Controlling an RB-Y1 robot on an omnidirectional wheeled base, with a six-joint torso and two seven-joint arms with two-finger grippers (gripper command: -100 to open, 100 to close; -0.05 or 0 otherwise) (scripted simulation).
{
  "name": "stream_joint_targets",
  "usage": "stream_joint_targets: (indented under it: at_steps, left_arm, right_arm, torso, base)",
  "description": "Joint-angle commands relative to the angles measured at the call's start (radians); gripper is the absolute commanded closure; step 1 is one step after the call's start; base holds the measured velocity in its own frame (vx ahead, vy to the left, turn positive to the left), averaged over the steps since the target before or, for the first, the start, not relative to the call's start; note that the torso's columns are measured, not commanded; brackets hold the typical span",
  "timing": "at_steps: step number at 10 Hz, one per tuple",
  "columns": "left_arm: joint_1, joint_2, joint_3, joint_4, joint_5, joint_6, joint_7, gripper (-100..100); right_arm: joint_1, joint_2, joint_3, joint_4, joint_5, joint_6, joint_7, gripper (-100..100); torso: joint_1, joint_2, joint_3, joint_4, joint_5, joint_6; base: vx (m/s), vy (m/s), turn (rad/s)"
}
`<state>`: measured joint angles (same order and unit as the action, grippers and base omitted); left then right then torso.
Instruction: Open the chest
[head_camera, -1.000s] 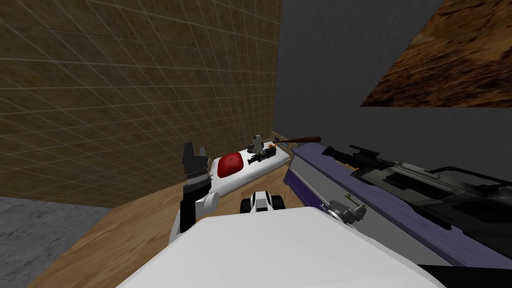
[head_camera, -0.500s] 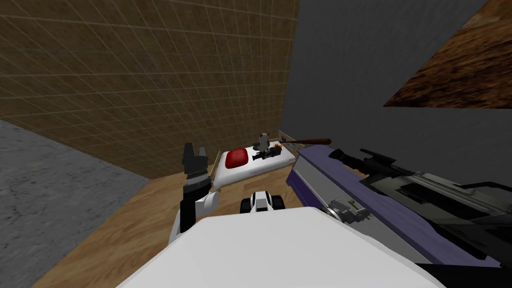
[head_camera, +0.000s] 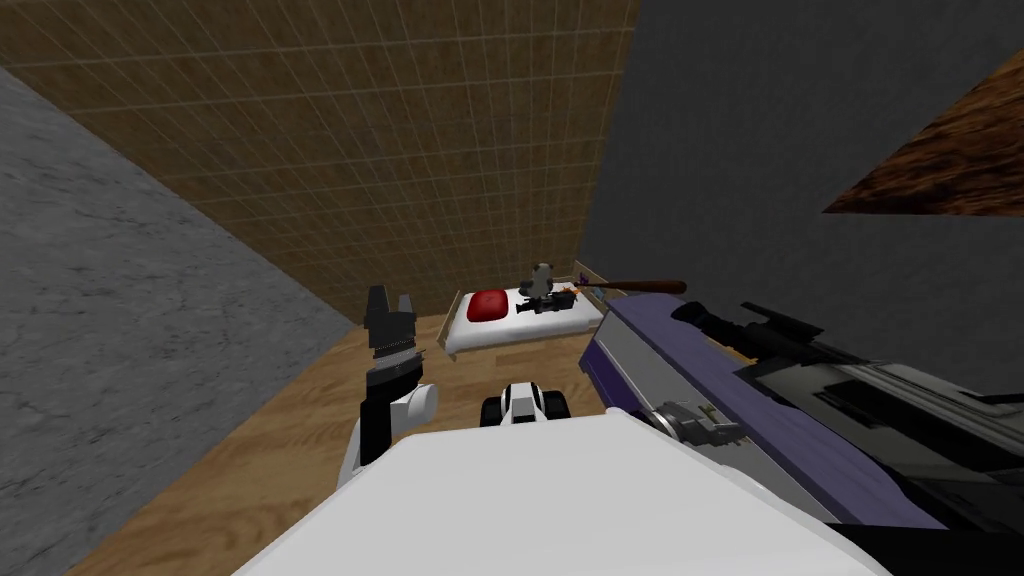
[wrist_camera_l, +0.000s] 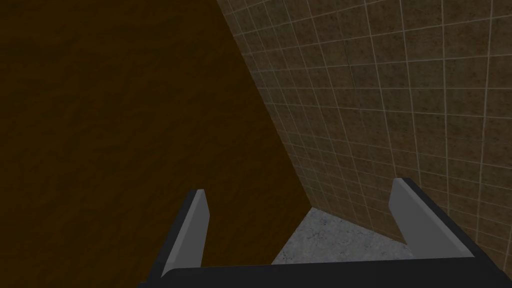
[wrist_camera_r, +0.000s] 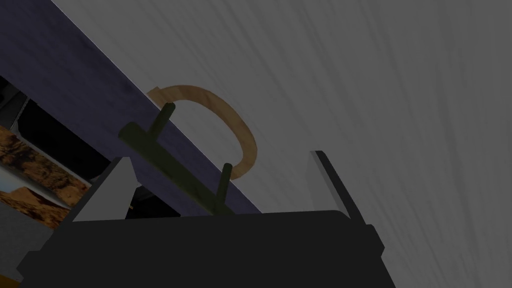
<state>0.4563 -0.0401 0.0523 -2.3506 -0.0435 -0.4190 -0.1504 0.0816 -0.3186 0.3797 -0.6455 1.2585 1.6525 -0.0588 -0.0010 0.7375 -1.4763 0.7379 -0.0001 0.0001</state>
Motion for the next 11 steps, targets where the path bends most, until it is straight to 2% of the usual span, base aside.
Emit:
stream_joint_targets:
  at_steps: [1,2,3,10,11]
  left_arm:
    - [0.000,0.000,0.000,0.000,0.000,0.000,0.000,0]
    - [0.001,0.000,0.000,0.000,0.000,0.000,0.000,0]
    - [0.001,0.000,0.000,0.000,0.000,0.000,0.000,0]
    - [0.001,0.000,0.000,0.000,0.000,0.000,0.000,0]
    - [0.001,0.000,0.000,0.000,0.000,0.000,0.000,0]
  right_arm:
    - [0.001,-0.002,0.004,0.002,0.006,-0.003,-0.003,100]
    - [0.005,-0.006,0.015,0.015,0.024,-0.015,-0.026,100]
    - [0.009,-0.009,0.026,0.027,0.042,-0.027,-0.050,100]
    - [0.035,-0.034,0.103,0.115,0.166,-0.110,-0.213,100]
    - [0.031,-0.039,0.092,0.113,0.155,-0.091,-0.196,100]
  torso:
    - [0.001,-0.004,-0.002,-0.001,0.000,0.001]
    - [0.003,-0.007,-0.004,-0.002,0.001,0.001]
    - [-0.006,-0.010,-0.003,-0.004,-0.006,0.000]
    - [-0.009,-0.003,0.002,-0.002,-0.011,-0.003]
    - [-0.010,-0.004,0.002,-0.002,-0.012,-0.003]
  base:
    - [0.038,0.020,-0.238]
    - [0.117,0.033,-0.343]
    - [0.162,0.083,-0.331]
    - [0.152,0.074,-0.316]
    - [0.049,0.047,-0.080]
